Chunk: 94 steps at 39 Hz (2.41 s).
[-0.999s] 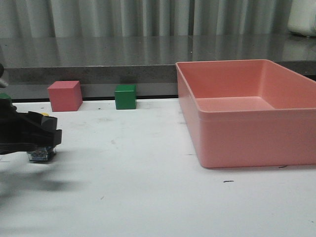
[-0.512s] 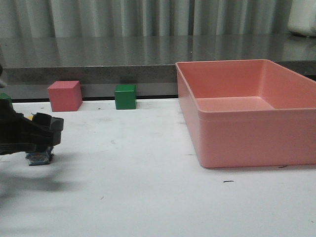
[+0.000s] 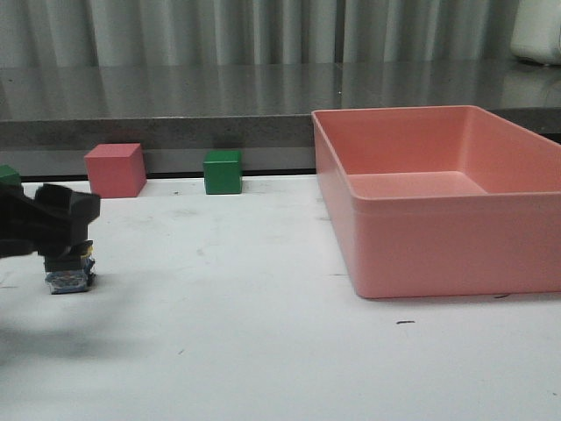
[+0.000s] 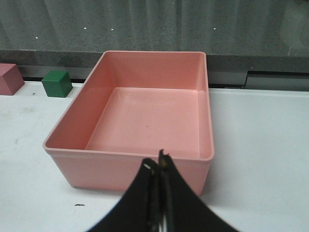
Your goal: Place and stand button with both arms
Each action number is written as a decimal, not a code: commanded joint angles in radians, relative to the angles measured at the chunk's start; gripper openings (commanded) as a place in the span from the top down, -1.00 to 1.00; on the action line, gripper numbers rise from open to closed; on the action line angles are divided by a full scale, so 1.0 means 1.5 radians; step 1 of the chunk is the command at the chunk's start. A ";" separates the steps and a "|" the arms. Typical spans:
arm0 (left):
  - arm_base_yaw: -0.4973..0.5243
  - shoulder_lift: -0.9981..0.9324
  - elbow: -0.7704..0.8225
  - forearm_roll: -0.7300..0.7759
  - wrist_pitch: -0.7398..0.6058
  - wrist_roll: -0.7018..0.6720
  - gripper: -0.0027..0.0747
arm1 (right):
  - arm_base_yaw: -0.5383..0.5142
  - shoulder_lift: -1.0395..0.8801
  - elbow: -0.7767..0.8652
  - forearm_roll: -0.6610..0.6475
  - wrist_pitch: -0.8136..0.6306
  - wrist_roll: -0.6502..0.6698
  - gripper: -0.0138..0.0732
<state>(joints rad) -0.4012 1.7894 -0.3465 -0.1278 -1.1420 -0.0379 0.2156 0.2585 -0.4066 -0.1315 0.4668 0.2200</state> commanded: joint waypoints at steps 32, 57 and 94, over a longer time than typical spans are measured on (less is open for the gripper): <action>-0.006 -0.568 -0.122 0.064 0.608 0.034 0.10 | -0.004 0.007 -0.017 -0.013 -0.055 -0.005 0.82; -0.006 -0.903 -0.121 0.064 0.953 0.034 0.98 | -0.004 0.007 -0.017 -0.013 -0.055 -0.005 0.82; -0.006 -1.051 -0.121 0.045 0.973 0.034 0.98 | -0.004 0.007 -0.017 -0.013 -0.055 -0.005 0.82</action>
<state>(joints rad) -0.4012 0.2036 -0.4946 -0.0512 0.4042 0.0138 0.2156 0.2585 -0.4066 -0.1315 0.4668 0.2200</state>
